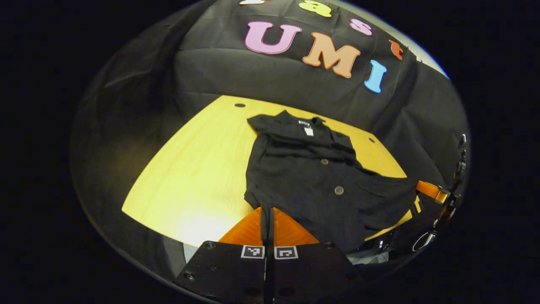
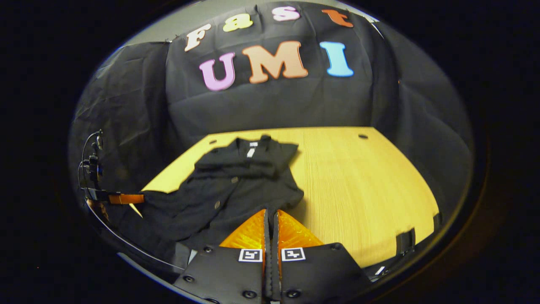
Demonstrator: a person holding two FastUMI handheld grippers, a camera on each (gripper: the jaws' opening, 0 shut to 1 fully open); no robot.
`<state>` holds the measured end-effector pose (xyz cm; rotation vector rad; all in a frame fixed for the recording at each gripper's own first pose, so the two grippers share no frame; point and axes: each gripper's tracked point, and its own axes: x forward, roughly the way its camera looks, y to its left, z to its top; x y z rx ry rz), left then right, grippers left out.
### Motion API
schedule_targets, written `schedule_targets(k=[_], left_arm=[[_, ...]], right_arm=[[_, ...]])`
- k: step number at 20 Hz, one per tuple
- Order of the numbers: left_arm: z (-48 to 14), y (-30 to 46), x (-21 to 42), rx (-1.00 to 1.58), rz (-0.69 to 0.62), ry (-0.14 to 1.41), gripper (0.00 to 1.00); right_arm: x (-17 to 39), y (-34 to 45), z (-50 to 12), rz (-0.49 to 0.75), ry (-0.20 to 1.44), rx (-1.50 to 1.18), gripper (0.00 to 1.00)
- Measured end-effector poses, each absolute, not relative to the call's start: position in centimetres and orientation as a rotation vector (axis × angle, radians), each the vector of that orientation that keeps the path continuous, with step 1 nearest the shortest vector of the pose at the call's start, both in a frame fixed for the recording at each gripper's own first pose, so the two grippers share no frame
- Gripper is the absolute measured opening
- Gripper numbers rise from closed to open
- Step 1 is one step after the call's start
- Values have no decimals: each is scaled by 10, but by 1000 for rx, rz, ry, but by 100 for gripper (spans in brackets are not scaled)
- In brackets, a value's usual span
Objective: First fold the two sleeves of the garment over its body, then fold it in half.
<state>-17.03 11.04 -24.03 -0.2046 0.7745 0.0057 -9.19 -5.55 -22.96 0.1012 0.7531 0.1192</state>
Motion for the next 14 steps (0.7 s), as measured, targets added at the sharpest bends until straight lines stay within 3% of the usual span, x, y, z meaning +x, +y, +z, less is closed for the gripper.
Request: schedule_targets(k=[8,14], left_arm=[[-190,128,-56,-167,48,610,0],[-194,132,2,-141,63,588,0]], right_arm=[[23,-62,-191,151,640,98,2],[89,-72,-189,153,606,116,0]])
